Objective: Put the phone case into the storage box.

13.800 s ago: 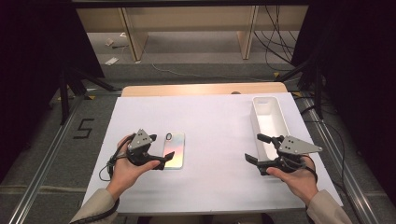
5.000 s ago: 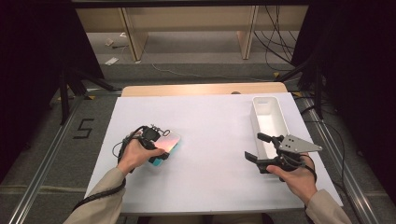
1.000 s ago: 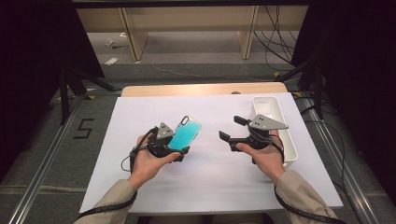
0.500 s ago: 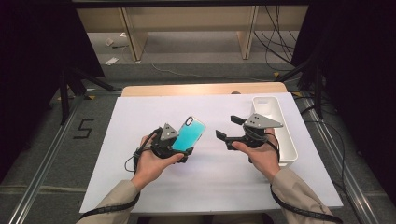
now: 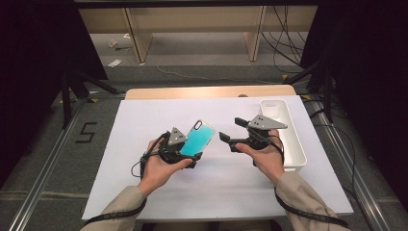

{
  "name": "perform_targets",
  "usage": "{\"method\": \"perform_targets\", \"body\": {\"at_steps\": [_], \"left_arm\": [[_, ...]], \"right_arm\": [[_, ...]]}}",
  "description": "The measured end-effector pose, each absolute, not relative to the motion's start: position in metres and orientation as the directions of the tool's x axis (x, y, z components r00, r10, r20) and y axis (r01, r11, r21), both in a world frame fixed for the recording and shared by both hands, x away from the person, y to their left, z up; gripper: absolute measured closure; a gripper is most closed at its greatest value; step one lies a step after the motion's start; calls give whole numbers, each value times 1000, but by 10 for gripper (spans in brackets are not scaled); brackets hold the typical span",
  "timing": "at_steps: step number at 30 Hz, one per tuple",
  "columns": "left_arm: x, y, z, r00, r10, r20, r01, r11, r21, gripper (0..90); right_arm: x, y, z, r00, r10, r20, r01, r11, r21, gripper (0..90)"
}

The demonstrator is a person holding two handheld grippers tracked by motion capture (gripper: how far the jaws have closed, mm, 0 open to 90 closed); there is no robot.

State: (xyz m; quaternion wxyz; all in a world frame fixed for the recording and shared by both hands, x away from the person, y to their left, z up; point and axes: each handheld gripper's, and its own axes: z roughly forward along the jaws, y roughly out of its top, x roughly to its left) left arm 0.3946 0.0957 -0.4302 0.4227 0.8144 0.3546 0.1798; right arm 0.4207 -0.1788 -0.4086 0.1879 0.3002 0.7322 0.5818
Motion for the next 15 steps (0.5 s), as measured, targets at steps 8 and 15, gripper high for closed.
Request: {"method": "perform_targets", "body": {"at_steps": [8, 15], "left_arm": [[394, 90, -429, 693, 720, -13, 424, -393, 816, 169], [393, 86, -429, 699, 715, -8, 416, -397, 818, 169]], "right_arm": [[425, -176, -409, -745, 661, 85, 233, 140, 962, 170], [428, -172, -409, -747, 658, 92, 236, 134, 962, 172]]}}
